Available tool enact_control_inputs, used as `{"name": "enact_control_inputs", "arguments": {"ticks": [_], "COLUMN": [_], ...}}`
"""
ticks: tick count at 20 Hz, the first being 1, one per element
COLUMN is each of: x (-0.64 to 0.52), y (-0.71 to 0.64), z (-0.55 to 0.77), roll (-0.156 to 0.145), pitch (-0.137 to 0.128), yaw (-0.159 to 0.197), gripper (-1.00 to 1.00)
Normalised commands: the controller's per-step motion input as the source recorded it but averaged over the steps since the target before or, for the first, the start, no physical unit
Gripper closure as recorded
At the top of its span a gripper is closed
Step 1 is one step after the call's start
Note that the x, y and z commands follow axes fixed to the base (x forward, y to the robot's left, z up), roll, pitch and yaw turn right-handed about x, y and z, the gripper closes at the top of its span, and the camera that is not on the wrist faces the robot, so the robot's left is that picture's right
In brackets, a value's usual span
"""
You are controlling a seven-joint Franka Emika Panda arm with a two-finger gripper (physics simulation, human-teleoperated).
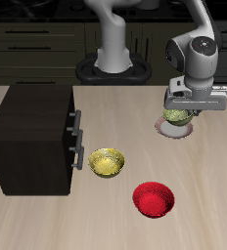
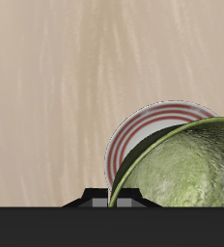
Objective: Place the green bowl on the plate
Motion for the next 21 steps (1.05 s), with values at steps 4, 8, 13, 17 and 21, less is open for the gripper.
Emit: {"name": "enact_control_inputs", "arguments": {"ticks": [4,8,13,17,21], "x": [0.15,0.12,0.08,-0.13,-0.07], "y": [-0.11,-0.14,-0.05,0.29,0.11], "z": [-0.28,-0.16,-0.35,-0.29,0.22], "roll": [-0.035,-0.032,0.008,0.135,0.013], "pitch": [0.046,0.027,0.144,0.187,-0.041], "yaw": [-0.011,0.005,-0.054,-0.022,0.012], "gripper": [1.00,1.00,-1.00,-1.00,-1.00]}}
